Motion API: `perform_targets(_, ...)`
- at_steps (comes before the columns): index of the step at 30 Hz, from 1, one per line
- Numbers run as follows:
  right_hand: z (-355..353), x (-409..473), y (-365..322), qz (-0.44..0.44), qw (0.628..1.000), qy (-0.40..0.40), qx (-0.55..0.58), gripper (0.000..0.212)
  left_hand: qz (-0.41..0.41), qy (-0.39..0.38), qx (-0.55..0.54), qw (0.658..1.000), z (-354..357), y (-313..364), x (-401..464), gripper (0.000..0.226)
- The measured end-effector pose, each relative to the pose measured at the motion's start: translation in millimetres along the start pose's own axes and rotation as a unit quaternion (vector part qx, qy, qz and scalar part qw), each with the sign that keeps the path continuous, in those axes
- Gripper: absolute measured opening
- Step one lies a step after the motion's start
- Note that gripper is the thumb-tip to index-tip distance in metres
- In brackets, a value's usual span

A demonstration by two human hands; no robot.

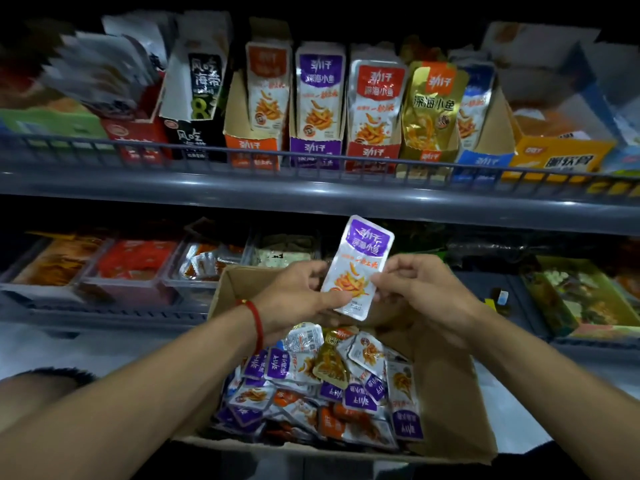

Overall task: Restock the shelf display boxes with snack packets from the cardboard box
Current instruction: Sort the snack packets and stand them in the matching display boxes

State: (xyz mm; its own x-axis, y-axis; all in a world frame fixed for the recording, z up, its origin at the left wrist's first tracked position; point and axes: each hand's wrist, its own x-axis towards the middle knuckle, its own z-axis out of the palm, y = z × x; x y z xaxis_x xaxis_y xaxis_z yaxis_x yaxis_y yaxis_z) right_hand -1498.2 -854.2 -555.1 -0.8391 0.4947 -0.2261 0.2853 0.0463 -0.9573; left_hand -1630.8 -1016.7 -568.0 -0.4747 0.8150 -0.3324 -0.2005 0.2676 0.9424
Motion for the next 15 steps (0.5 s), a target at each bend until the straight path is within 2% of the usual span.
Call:
perform_targets(3,4.0,-3.6,-4.9,0.027,0.998,-0.008,0.053,0.007,0.026,0.032,-0.009,0.999,0.1,1.8,-3.9,0.025)
perform_targets(5,7.2,-3.0,-7.5,0.017,0.997,0.018,0.067,0.016,0.051,0.044,0.018,0.998,-1.6,6.2,-6.2,0.021)
perform_targets(8,7.4,-1.5,-16.9,-0.052,0.991,0.087,0.093,0.024,0.095,0.054,0.06,0.992,-8.5,15.9,-8.6,0.015)
perform_targets(11,3.4,1.5,-35.2,-0.125,0.982,0.132,0.052,0.019,0.133,0.07,0.074,0.986,-16.8,27.9,-13.0,0.015)
perform_targets(13,1.2,5.9,-51.8,-0.141,0.979,0.141,0.032,0.015,0.148,0.09,0.027,0.985,-21.1,36.6,-15.7,0.018)
perform_targets(15,2.3,12.3,-71.6,-0.13,0.98,0.148,0.037,0.014,0.147,0.1,-0.083,0.981,-25.1,46.2,-18.1,0.021)
